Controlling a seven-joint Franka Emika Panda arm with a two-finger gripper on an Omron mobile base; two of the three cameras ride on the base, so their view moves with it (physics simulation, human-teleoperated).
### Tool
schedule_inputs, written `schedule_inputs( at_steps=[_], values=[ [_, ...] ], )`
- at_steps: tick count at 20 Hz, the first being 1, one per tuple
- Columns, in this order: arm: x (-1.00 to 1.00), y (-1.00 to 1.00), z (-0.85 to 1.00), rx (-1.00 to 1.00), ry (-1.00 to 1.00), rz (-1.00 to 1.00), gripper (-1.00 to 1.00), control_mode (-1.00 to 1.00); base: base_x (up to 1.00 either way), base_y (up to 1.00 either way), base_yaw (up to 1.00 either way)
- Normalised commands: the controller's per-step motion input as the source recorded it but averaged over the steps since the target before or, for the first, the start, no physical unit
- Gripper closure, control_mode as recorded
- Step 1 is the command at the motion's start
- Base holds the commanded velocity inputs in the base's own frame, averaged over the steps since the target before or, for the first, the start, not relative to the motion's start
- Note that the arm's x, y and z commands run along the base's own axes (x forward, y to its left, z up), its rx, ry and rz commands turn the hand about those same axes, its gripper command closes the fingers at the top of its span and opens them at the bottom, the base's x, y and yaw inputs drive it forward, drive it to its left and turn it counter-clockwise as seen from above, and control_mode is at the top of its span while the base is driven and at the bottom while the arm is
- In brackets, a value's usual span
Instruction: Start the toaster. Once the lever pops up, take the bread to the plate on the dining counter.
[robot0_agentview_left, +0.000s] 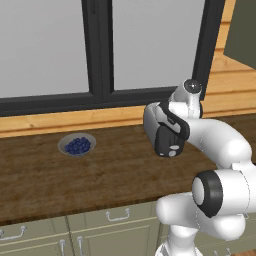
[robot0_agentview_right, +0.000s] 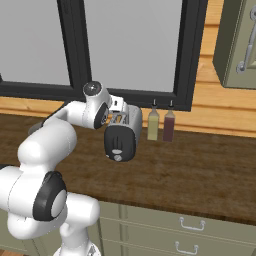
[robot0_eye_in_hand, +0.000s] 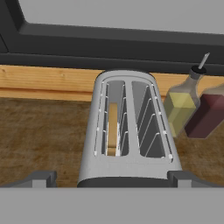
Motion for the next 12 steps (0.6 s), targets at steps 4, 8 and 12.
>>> schedule_inputs(
  at_steps=[4, 8, 12],
  values=[
    [0.00, 0.00, 0.00, 0.00, 0.00, 0.00, -1.00, -1.00, 0.00, 0.00, 0.00],
    [0.00, 0.00, 0.00, 0.00, 0.00, 0.00, -1.00, -1.00, 0.00, 0.00, 0.00],
    [0.00, 0.00, 0.00, 0.00, 0.00, 0.00, -1.00, -1.00, 0.00, 0.00, 0.00]
  ],
)
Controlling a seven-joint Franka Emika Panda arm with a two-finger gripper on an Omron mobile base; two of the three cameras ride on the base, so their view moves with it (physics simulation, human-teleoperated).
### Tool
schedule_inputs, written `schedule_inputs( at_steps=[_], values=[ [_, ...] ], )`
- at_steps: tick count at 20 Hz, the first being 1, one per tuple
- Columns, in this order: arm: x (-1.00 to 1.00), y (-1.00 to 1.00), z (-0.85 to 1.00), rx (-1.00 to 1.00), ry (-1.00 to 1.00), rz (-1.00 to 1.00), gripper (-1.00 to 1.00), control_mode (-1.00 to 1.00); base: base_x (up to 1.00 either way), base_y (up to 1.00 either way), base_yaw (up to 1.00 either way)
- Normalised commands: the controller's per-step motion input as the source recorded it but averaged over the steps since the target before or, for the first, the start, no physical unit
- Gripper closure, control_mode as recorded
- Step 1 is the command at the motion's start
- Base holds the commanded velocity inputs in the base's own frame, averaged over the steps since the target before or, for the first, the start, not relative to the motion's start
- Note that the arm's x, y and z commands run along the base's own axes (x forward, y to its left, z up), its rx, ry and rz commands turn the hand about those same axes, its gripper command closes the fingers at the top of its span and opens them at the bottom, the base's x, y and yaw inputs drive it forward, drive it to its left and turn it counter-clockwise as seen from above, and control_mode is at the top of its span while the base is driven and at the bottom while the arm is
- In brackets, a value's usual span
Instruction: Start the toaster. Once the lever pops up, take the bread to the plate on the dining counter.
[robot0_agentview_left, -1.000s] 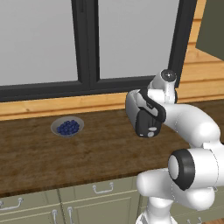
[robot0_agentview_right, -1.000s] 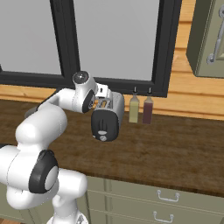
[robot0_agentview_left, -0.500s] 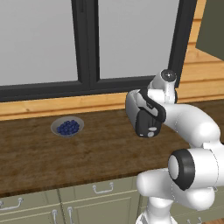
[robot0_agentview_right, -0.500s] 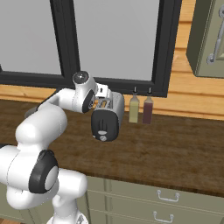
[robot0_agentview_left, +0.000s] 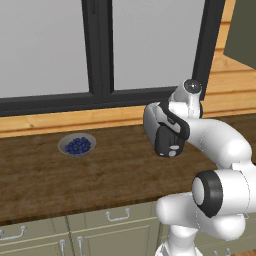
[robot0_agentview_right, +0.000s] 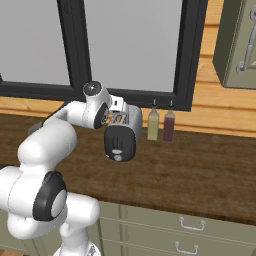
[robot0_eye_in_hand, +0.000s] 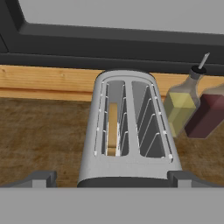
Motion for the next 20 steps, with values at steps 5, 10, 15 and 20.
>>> schedule_inputs(
  at_steps=[5, 10, 15, 20],
  values=[
    [0.00, 0.00, 0.00, 0.00, 0.00, 0.00, -1.00, -1.00, 0.00, 0.00, 0.00],
    [0.00, 0.00, 0.00, 0.00, 0.00, 0.00, -1.00, -1.00, 0.00, 0.00, 0.00],
    [0.00, 0.00, 0.00, 0.00, 0.00, 0.00, -1.00, -1.00, 0.00, 0.00, 0.00],
    [0.00, 0.00, 0.00, 0.00, 0.00, 0.00, -1.00, -1.00, 0.00, 0.00, 0.00]
  ],
)
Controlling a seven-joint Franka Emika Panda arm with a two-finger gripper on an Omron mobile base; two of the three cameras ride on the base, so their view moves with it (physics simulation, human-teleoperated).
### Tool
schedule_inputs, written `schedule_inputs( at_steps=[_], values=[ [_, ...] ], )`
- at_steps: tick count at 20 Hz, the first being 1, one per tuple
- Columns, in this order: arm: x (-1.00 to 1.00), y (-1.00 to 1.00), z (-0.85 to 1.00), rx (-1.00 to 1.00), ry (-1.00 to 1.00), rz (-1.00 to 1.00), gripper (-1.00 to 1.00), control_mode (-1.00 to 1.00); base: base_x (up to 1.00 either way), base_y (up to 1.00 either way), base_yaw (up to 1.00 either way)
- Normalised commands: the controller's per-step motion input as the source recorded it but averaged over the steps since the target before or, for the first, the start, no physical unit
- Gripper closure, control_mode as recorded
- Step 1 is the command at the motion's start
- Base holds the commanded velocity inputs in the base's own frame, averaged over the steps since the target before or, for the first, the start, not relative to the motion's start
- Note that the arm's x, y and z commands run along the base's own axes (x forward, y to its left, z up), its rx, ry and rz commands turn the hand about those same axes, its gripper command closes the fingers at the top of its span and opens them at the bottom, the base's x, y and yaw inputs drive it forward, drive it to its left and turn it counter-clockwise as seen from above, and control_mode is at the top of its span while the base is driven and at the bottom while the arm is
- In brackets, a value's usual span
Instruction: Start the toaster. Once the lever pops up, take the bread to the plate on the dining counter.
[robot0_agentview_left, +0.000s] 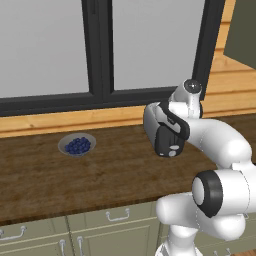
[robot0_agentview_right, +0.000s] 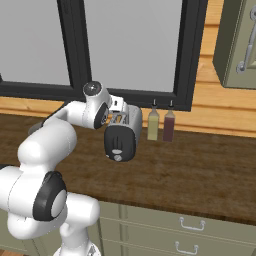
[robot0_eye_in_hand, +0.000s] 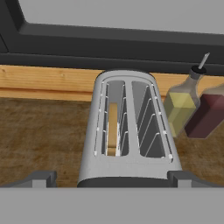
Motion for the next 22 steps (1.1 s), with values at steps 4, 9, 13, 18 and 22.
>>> schedule_inputs(
  at_steps=[4, 9, 13, 18, 22],
  values=[
    [0.00, 0.00, 0.00, 0.00, 0.00, 0.00, -1.00, -1.00, 0.00, 0.00, 0.00],
    [0.00, 0.00, 0.00, 0.00, 0.00, 0.00, -1.00, -1.00, 0.00, 0.00, 0.00],
    [0.00, 0.00, 0.00, 0.00, 0.00, 0.00, -1.00, -1.00, 0.00, 0.00, 0.00],
    [0.00, 0.00, 0.00, 0.00, 0.00, 0.00, -1.00, -1.00, 0.00, 0.00, 0.00],
    [0.00, 0.00, 0.00, 0.00, 0.00, 0.00, -1.00, -1.00, 0.00, 0.00, 0.00]
  ],
)
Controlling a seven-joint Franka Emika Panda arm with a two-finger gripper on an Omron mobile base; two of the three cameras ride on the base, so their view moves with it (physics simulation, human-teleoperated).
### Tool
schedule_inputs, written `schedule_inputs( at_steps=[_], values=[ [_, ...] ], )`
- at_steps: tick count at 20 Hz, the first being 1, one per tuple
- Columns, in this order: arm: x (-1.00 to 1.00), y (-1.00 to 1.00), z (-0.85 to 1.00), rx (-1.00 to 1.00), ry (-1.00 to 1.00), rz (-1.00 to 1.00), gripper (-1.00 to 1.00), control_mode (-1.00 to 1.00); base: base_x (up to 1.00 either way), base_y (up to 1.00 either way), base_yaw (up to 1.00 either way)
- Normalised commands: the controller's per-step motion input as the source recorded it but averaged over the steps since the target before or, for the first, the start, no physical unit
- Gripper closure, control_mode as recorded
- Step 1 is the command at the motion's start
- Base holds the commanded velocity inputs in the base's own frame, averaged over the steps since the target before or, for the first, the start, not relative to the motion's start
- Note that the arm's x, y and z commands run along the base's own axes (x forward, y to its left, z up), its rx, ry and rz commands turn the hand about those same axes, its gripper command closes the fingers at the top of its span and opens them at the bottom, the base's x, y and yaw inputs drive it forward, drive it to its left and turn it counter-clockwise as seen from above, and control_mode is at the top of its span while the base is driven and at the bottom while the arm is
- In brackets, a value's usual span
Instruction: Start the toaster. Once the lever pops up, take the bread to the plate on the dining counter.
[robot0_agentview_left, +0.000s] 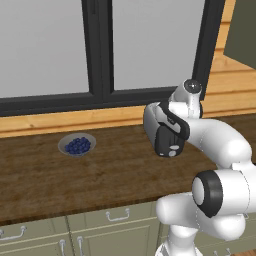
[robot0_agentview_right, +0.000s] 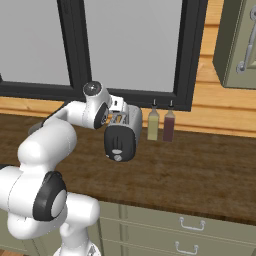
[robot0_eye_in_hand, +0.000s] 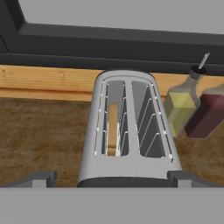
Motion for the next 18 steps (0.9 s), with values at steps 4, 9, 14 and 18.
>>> schedule_inputs(
  at_steps=[4, 9, 14, 18],
  values=[
    [0.00, 0.00, 0.00, 0.00, 0.00, 0.00, -1.00, -1.00, 0.00, 0.00, 0.00],
    [0.00, 0.00, 0.00, 0.00, 0.00, 0.00, -1.00, -1.00, 0.00, 0.00, 0.00],
    [0.00, 0.00, 0.00, 0.00, 0.00, 0.00, -1.00, -1.00, 0.00, 0.00, 0.00],
    [0.00, 0.00, 0.00, 0.00, 0.00, 0.00, -1.00, -1.00, 0.00, 0.00, 0.00]
  ],
)
